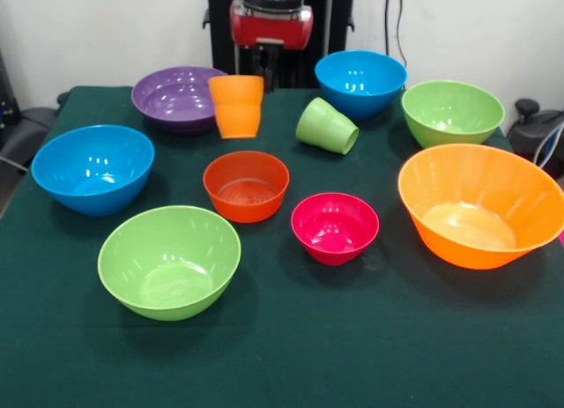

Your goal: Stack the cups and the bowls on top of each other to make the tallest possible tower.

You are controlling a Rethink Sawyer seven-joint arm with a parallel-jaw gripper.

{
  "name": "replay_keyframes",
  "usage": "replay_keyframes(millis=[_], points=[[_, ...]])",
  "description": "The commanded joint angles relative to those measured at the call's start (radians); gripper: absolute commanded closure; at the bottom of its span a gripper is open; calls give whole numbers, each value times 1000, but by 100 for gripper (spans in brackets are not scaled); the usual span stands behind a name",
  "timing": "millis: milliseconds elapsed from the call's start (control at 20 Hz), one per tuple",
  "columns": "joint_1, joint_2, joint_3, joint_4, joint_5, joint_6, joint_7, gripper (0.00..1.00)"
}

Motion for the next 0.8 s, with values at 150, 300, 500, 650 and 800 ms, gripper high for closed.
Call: replay_keyframes(millis=[150, 300, 500, 650, 800], points=[[-10, -189, 109, 51, 64, 237, 23, 100], [-24, -243, 116, 94, 77, 251, 13, 100], [-41, -292, 130, 124, 93, 273, -7, 100], [-53, -308, 146, 135, 104, 281, -16, 100], [-60, -312, 156, 144, 103, 265, -15, 100]])
